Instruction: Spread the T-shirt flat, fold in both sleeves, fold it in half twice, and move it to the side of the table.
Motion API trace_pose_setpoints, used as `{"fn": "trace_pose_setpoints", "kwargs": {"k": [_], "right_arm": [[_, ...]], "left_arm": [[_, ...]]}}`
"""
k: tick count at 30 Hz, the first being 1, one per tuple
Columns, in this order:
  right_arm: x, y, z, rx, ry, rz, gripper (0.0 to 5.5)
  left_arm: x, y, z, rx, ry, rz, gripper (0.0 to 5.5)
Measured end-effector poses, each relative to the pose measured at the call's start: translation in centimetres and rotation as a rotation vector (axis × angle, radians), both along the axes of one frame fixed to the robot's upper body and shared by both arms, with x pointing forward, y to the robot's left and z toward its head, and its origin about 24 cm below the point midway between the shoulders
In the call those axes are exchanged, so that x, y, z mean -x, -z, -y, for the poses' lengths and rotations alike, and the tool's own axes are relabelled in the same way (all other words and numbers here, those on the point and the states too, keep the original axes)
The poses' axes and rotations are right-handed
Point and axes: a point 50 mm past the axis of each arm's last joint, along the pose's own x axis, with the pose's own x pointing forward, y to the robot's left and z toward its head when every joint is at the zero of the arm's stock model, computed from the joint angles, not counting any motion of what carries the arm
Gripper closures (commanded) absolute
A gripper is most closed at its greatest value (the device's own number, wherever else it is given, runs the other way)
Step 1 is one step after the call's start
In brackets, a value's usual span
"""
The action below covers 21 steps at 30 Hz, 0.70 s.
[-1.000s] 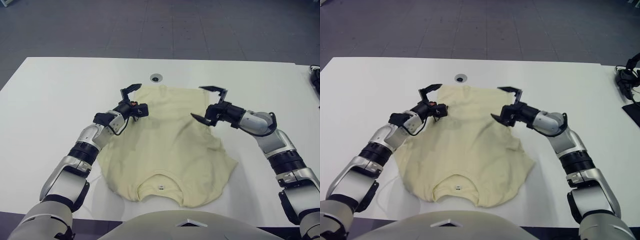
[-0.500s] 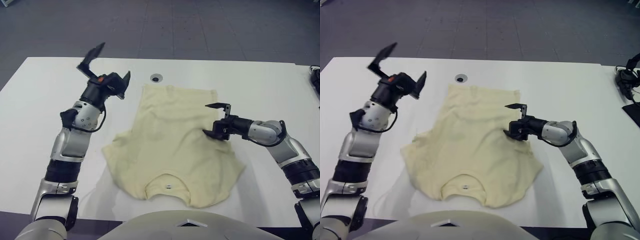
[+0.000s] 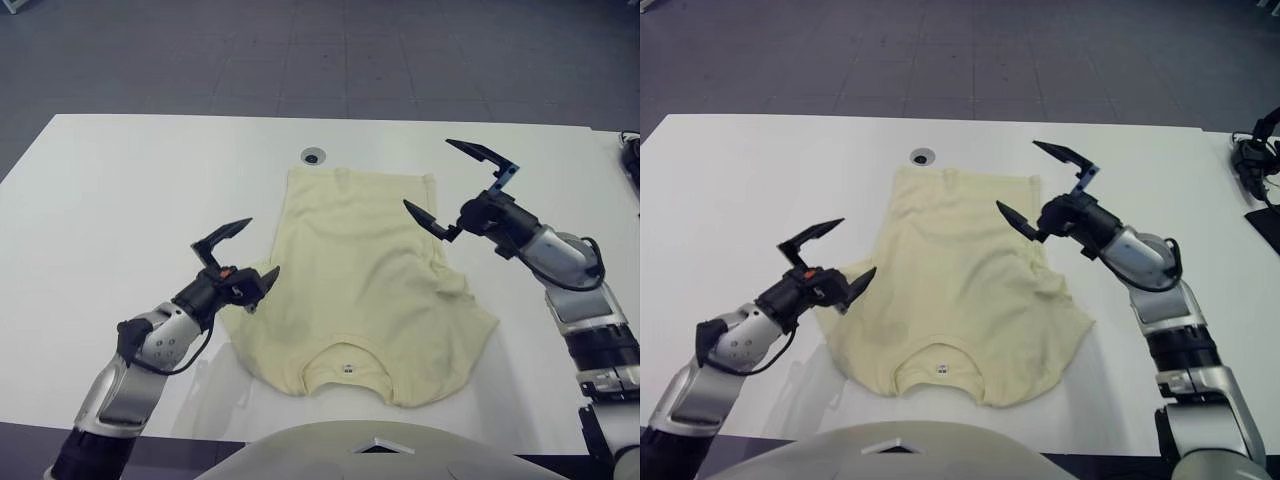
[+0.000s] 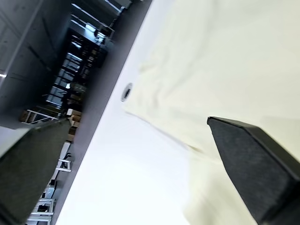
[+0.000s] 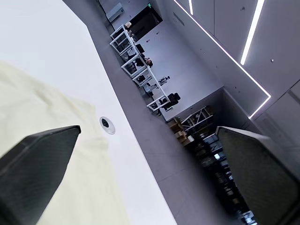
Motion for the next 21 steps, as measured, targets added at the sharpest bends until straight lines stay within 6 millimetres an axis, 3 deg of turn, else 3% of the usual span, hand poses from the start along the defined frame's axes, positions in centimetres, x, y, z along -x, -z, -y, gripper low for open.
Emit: {"fn": "trace_pose_setpoints", "kwargs": {"k": [1,5,9,14,17,21], "right_arm": [[0.4,-0.3,0.3,-0.058,0.008,-0.017,0.10],[1.4,-0.5,0.9,-0.201,0.030,-0.033,0.10],[2.0,0.5,0.9,-0.226,0.051,-0.070,0.10],[2.4,0.8,0.8,-0.246,0.060,-0.082,0.10],[2.7,0.4,1.1,-0.265,0.085,-0.061,0.10],[2.7,0.3,1.3,-0.271,0.099,-0.061,0.10]], "left_arm": [[0.2,-0.4,-0.6,0.049,-0.047,-0.005,0.12],[1.5,-1.2,-1.2,0.576,-0.252,-0.058,0.12],[4.0,0.6,-0.3,1.114,-0.392,-0.252,0.12],[5.7,3.1,-0.8,1.603,-0.666,-0.397,0.12],[6.8,4.7,-1.5,1.812,-0.889,-0.462,0.41],[6.7,4.9,-1.5,1.818,-0.937,-0.481,1.10]]}}
